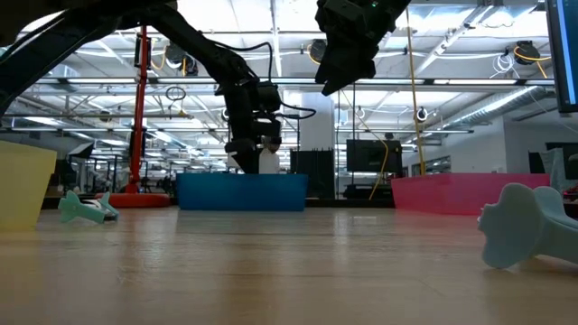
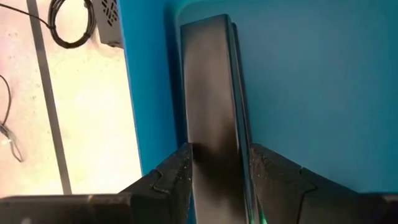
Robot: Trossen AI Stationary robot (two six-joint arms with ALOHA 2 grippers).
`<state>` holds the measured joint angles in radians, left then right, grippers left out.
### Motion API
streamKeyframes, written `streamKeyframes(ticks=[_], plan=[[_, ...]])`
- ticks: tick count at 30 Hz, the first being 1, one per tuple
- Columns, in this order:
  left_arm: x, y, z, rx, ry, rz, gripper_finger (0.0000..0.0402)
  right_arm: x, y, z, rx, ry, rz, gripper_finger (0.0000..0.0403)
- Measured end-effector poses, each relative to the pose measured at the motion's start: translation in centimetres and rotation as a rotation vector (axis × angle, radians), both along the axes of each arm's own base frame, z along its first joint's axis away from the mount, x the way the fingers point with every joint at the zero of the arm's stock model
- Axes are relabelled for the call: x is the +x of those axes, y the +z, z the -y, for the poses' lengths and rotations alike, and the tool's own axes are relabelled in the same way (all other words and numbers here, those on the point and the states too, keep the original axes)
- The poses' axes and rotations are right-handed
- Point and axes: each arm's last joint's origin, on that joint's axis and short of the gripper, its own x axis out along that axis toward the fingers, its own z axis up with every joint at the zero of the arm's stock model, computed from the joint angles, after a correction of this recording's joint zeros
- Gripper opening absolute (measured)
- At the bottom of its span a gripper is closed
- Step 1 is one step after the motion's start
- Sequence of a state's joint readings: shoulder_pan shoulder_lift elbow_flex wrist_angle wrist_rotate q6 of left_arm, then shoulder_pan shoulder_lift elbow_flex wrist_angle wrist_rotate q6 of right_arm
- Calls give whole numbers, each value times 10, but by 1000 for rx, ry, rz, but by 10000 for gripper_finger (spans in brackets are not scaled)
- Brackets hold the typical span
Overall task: Pick and place Stapler, Stapler remover, tape
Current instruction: Put the black stapler into the blue bin
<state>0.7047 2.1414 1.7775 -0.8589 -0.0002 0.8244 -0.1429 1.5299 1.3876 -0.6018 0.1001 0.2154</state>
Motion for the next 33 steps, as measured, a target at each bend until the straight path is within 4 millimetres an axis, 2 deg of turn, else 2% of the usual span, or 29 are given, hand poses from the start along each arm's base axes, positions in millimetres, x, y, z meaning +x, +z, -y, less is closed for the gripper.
streamKeyframes(ticks=[4, 15, 20, 26, 30, 33], plan=[[-3, 0, -3, -11, 43, 6, 161, 0, 0, 0, 0, 0, 0, 212], [-4, 0, -4, -13, 51, 4, 223, 0, 0, 0, 0, 0, 0, 212], [-4, -4, -6, -15, 47, -1, 225, 0, 0, 0, 0, 0, 0, 212], [-2, -33, -9, -46, 54, -90, 225, 0, 0, 0, 2, -3, 1, 212], [2, -35, -6, -26, 39, -103, 224, 0, 0, 0, 3, -4, 1, 212], [4, -35, -5, -12, 13, -103, 202, 0, 0, 0, 1, -4, 1, 212]])
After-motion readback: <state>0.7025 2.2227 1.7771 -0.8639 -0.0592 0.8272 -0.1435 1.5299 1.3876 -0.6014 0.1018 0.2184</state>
